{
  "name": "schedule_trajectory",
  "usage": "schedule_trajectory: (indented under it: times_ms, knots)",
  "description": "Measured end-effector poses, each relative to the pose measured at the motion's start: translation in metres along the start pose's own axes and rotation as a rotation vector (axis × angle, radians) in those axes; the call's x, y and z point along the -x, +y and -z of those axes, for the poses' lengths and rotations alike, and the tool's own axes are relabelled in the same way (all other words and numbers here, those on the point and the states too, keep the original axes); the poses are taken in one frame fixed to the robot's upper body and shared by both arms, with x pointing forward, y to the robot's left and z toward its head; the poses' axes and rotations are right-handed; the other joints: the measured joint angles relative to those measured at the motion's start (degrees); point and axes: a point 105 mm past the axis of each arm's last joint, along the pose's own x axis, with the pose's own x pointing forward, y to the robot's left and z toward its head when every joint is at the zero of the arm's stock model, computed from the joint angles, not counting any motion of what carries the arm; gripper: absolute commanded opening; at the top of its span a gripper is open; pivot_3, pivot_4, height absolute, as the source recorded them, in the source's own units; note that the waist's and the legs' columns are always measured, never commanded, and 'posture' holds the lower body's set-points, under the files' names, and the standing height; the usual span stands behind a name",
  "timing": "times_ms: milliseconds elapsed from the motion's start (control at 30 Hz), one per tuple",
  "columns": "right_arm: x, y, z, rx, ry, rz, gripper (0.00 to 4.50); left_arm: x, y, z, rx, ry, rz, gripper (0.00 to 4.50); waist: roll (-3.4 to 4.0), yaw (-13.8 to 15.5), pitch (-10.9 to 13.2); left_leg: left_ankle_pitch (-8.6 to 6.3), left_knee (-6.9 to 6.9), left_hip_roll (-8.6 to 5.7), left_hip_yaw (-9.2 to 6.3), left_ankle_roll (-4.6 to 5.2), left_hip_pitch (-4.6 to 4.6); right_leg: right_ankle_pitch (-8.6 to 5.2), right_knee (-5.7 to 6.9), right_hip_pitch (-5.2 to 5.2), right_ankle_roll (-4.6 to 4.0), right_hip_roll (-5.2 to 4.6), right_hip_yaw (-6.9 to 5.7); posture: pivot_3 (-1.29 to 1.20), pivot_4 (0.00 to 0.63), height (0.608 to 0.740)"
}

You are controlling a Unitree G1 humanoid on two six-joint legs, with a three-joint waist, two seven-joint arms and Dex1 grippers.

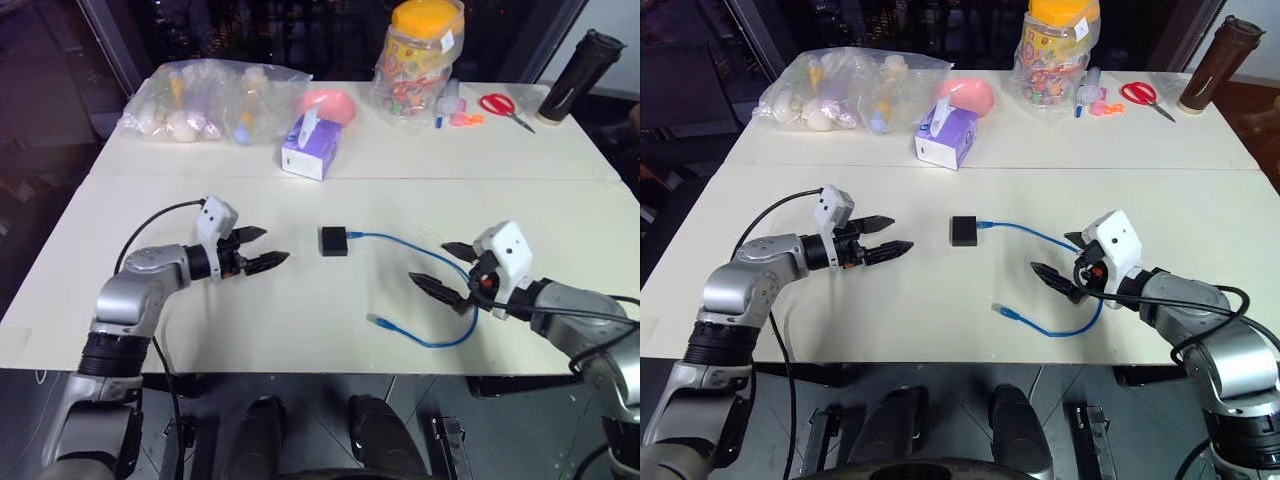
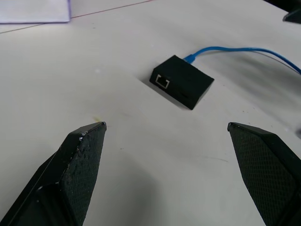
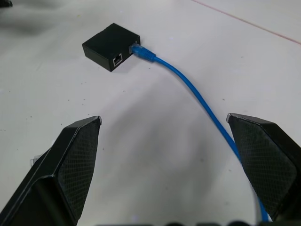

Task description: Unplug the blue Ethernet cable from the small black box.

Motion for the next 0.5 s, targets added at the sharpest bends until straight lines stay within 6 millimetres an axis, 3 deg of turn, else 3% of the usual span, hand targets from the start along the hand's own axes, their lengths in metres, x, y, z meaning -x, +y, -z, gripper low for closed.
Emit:
schedule_trajectory:
  times_ms: [500]
  knots:
    - [-0.0043,0.0012,0.0007,0.019,-0.002,-0.024,4.5,0.0018,0.0016,-0.0031,-0.008,-0.01,-0.017,4.31,0.0,0.0,0.0,0.0,0.01,0.0,0.0,0.0,0.01,0.01,0.01,0.0,0.0,0.0,0.0,0.0,0.15,0.739]
